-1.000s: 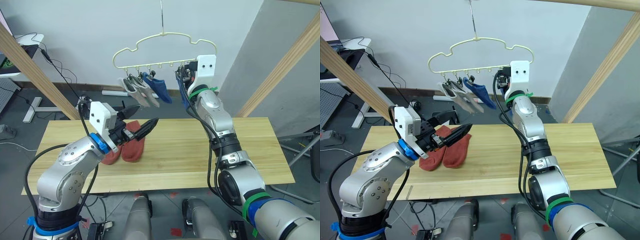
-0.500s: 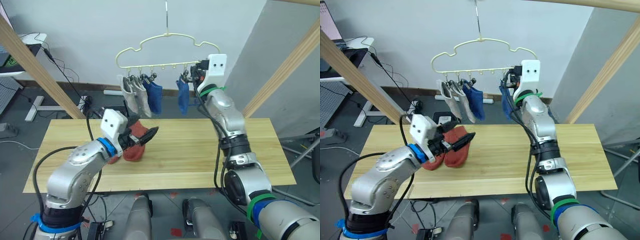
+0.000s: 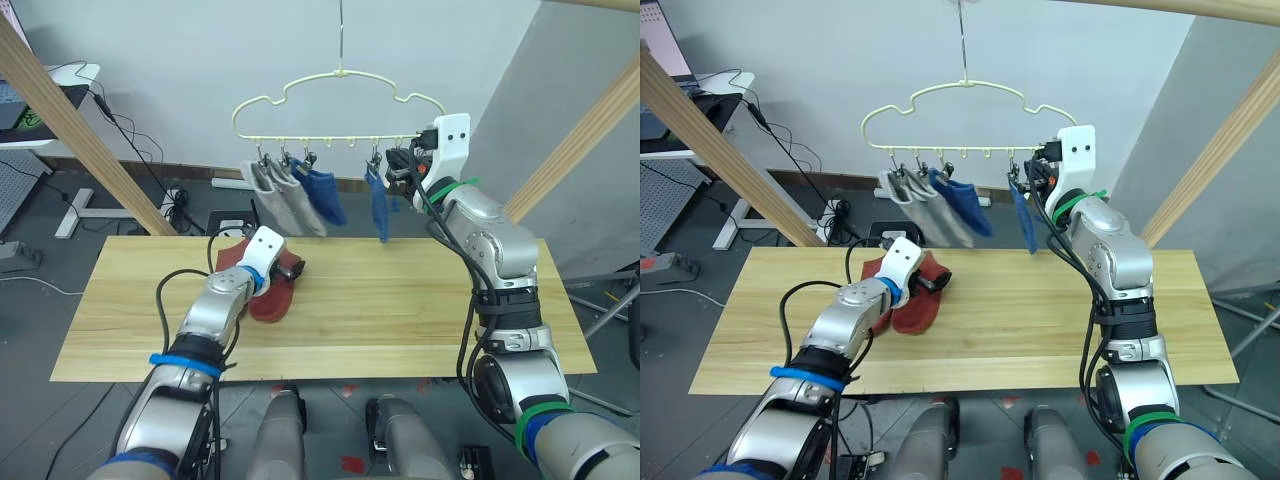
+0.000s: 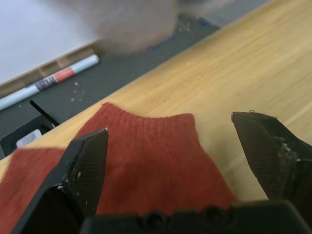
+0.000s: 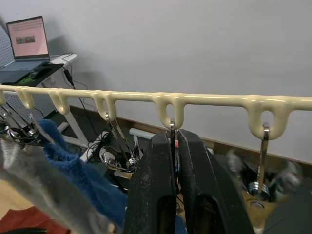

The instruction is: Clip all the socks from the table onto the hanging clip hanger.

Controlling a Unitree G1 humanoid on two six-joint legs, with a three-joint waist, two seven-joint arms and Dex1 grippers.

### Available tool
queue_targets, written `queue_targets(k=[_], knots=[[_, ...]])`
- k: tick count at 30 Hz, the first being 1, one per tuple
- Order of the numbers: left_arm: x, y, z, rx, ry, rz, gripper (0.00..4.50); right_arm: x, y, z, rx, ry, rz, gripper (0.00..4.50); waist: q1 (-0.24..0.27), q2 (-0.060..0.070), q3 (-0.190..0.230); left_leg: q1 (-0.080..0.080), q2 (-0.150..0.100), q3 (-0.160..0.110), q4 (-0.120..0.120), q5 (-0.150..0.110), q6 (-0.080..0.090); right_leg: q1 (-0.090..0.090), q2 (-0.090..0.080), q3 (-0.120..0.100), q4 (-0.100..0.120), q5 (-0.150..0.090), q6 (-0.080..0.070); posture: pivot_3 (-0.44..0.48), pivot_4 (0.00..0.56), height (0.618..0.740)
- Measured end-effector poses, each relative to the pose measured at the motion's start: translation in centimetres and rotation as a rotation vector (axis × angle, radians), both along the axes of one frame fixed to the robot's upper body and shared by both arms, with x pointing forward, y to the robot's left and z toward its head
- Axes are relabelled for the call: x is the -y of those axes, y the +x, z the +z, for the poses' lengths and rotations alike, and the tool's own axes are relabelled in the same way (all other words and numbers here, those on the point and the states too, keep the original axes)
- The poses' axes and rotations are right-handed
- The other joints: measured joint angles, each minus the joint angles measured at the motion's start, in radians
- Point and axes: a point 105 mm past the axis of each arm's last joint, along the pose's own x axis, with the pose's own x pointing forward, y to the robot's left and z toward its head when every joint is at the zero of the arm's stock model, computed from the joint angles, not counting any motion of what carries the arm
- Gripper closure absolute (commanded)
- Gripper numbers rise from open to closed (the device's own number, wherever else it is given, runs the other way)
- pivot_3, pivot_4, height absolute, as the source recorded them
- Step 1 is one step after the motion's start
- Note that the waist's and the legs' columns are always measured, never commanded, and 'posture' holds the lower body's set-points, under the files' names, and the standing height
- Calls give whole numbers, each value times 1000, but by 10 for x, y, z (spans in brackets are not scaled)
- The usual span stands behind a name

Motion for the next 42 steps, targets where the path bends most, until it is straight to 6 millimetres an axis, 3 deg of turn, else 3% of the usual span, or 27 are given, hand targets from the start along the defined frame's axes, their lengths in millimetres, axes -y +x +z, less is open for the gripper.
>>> queue_targets(k=[1, 5, 6, 18, 23, 26, 29, 36, 42], knots=[[-3, 1, -10, -33, 23, 8, 0, 0, -2, 0, -3, -1, -1, 4487, -4, 0, 0, 0, 0, 0, 0, 0, 0, 0, 0, 0, 0, 0, 0, -87, 290, 740], [-1, 4, -12, -53, 51, -28, 0, 0, -4, -1, -10, -1, -9, 4487, -6, 0, 0, 0, 0, -1, 1, 0, 0, 1, 0, -1, 1, 0, 0, -95, 291, 740], [0, 4, -13, -58, 52, -36, 192, 0, -5, -1, -13, -3, -9, 4497, -8, 0, 0, 1, 0, 0, 1, 0, 0, 1, 0, 0, 1, 0, 0, -95, 291, 740], [8, -14, -19, -53, 16, -123, 3146, 5, -3, 1, -13, 3, -20, 4500, -12, 0, 0, 1, 0, -1, 1, 0, 0, 2, -1, 0, 1, 0, 0, -63, 294, 740], [25, -27, -23, -66, -62, -168, 4485, 6, 1, 2, -22, -2, -14, 4500, -11, 0, 0, 1, 0, -1, 1, 0, 0, 2, -1, 0, 1, 0, 0, -44, 299, 740], [43, -40, -24, -85, -152, -214, 4485, 4, 4, 1, -49, 25, 8, 4500, -11, 0, 0, 1, 0, -1, 1, 0, 0, 2, -1, 0, 1, 0, 0, -37, 301, 740], [59, -48, -12, -57, -253, -261, 4485, 7, 9, 4, -82, 61, 14, 4500, -10, 1, 0, 1, 0, -1, 1, 0, 0, 2, -1, -1, 1, 0, 0, -29, 301, 740], [99, -63, 66, 168, -513, -403, 4485, 18, 12, 10, -229, 125, 68, 4500, -4, 1, 0, 1, 0, -1, 1, 0, 0, 3, -2, 0, 0, 0, 0, -26, 297, 740], [121, -60, 98, 298, -577, -420, 4485, 19, 6, 15, -357, 180, 125, 4500, -2, 1, 0, 0, -1, -1, 1, 0, 1, 3, -2, -1, 0, 0, 0, -46, 288, 740]])
